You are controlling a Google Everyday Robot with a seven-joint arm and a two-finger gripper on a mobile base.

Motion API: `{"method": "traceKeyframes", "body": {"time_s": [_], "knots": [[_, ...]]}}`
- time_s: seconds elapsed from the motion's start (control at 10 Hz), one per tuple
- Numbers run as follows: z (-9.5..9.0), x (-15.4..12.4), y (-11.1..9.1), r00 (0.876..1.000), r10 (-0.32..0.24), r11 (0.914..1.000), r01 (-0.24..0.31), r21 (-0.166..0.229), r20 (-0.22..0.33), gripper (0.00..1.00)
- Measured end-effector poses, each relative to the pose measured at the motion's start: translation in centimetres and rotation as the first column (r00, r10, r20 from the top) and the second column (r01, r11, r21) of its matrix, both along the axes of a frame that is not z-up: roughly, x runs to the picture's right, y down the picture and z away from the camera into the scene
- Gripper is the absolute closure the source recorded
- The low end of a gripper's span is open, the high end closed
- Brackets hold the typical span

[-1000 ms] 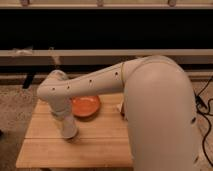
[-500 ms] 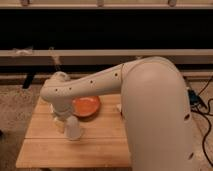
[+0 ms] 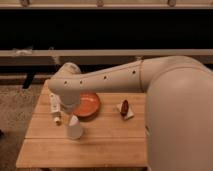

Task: Place the ceramic cup over the eraser

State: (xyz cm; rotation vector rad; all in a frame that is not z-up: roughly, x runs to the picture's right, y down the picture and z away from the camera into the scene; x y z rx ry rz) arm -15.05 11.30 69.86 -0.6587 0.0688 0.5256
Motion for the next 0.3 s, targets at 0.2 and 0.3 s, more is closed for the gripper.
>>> {"method": "traceKeyframes", "body": {"time_s": [0.2, 0.3], "knots": [[-1.16, 2.02, -1.74, 0.999, 0.032, 0.9990, -0.032, 0.031, -0.010, 0.29], [-1.28, 1.93, -1.76, 0.999, 0.032, 0.9990, -0.031, 0.032, -0.008, 0.29]]}}
